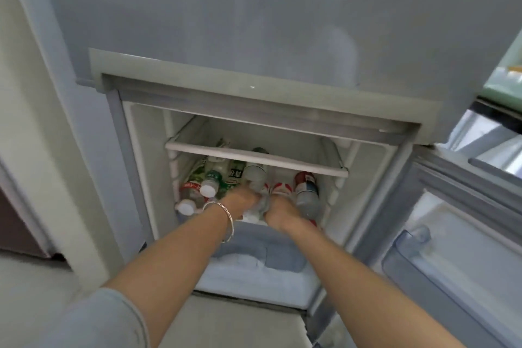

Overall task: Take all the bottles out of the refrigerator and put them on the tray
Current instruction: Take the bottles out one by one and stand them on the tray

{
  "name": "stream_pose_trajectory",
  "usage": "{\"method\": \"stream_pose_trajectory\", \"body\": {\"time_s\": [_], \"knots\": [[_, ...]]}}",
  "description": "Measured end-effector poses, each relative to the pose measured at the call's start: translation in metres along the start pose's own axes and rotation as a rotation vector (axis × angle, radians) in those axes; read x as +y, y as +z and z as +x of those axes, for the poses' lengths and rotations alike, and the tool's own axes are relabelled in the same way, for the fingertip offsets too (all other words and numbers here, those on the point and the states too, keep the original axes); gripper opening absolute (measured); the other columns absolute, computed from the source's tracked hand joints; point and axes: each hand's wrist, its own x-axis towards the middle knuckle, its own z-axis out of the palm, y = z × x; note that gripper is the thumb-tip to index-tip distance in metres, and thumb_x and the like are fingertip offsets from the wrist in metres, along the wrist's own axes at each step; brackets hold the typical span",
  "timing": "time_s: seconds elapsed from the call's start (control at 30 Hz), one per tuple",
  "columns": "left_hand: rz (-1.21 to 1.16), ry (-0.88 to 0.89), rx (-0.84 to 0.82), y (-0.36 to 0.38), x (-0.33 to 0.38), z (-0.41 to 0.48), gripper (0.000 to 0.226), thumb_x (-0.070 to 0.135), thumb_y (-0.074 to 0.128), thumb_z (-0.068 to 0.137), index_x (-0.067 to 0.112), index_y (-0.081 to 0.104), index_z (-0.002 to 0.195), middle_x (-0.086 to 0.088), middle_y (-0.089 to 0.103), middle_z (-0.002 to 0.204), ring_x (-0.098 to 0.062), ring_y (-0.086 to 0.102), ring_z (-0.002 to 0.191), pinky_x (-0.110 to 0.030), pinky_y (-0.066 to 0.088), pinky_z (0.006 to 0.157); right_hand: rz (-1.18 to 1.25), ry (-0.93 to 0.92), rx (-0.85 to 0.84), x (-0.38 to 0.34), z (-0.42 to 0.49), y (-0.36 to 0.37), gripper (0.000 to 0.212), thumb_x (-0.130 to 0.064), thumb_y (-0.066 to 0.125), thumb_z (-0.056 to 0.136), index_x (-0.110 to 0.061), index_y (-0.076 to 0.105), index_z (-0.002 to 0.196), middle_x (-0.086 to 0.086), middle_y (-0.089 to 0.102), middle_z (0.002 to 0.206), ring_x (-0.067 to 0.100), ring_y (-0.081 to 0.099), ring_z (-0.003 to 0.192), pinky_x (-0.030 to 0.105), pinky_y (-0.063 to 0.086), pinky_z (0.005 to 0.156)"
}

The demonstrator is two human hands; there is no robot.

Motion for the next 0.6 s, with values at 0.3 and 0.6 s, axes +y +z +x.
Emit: {"method": "stream_pose_trajectory", "body": {"time_s": [0.3, 0.6], "knots": [[-0.386, -0.154, 0.062, 0.001, 0.004, 0.015, 0.03, 0.036, 0.053, 0.096, 0.009, 0.05, 0.083, -0.004, 0.045, 0.064, -0.014, 0.04, 0.05, -0.024, 0.036, 0.046, 0.012, 0.016, 0.04, 0.011, -0.009, -0.004, 0.041, -0.014, 0.052, 0.087, -0.013, 0.051, 0.128, 0.012, 0.06, 0.124, 0.032, 0.058, 0.116, 0.042, 0.049, 0.098], [0.428, 0.054, 0.21, -0.07, 0.049, -0.094, 0.036, 0.033, 0.062, 0.089, 0.011, 0.045, 0.066, -0.002, 0.048, 0.06, -0.012, 0.042, 0.047, -0.022, 0.036, 0.044, 0.044, -0.099, 0.03, -0.018, -0.06, -0.041, 0.053, -0.029, 0.065, 0.083, -0.016, 0.05, 0.132, 0.009, 0.062, 0.125, 0.031, 0.06, 0.114, 0.034, 0.05, 0.091]]}}
